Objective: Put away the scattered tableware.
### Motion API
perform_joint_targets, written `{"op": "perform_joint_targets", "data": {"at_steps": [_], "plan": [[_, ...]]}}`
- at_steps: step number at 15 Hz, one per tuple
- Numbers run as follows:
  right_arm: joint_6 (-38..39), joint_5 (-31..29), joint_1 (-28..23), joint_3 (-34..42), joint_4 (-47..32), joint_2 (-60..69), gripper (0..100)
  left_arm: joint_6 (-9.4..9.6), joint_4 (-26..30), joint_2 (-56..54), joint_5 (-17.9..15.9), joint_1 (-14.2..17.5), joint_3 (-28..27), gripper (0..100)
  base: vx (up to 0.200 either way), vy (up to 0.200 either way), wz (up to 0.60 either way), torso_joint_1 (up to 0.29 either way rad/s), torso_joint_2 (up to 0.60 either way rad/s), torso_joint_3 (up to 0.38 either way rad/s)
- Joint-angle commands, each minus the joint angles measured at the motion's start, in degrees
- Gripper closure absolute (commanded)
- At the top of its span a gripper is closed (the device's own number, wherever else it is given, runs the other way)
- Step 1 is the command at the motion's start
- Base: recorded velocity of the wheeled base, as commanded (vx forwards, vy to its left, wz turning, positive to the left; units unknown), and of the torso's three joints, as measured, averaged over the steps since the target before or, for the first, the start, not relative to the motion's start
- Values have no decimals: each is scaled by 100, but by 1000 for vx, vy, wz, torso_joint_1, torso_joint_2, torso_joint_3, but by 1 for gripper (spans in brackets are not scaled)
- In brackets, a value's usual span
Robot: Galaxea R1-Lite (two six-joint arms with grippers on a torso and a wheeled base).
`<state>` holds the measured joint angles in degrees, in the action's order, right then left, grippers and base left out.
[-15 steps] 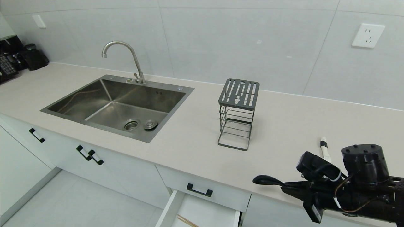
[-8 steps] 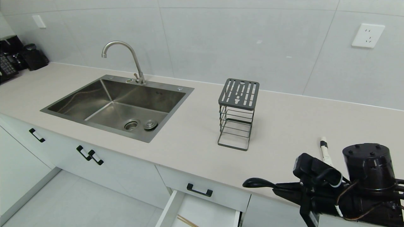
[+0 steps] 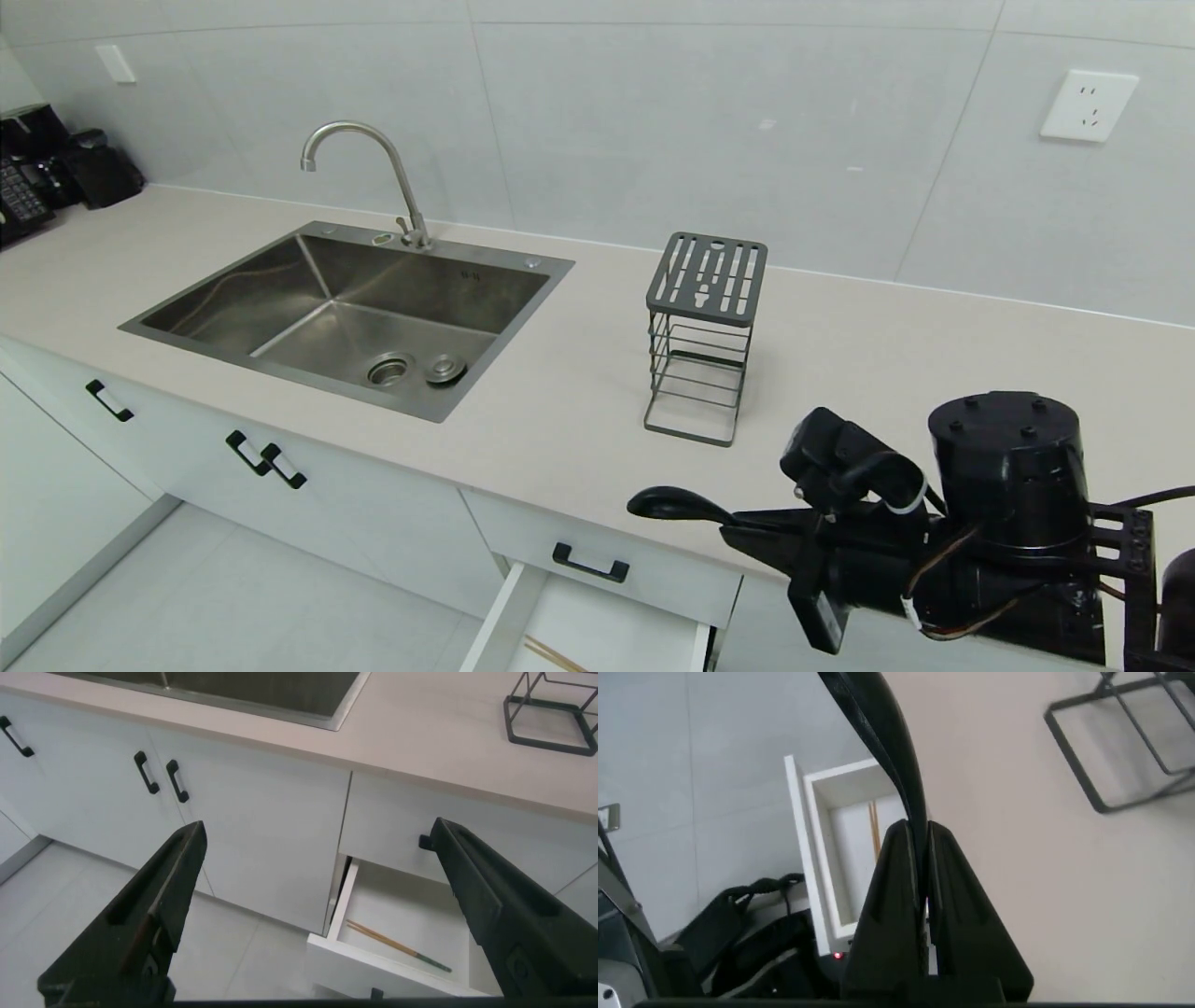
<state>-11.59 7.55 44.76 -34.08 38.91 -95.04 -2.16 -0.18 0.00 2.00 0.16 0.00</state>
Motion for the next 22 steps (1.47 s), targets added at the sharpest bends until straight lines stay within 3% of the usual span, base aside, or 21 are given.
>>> {"op": "perform_joint_targets", "data": {"at_steps": [1, 7, 12, 22], "plan": [[87, -8, 217, -160, 2, -226, 100, 5, 1, 0, 2, 2, 0, 0, 0, 0, 0, 0, 0, 0], [702, 54, 841, -731, 20, -349, 100, 5, -8, 0, 2, 2, 0, 0, 0, 0, 0, 0, 0, 0], [773, -8, 1263, -1417, -59, -463, 100, 5, 1, 0, 2, 2, 0, 0, 0, 0, 0, 0, 0, 0], [676, -43, 1421, -1461, -182, -507, 100, -4, 1, 0, 2, 2, 0, 0, 0, 0, 0, 0, 0, 0]]}}
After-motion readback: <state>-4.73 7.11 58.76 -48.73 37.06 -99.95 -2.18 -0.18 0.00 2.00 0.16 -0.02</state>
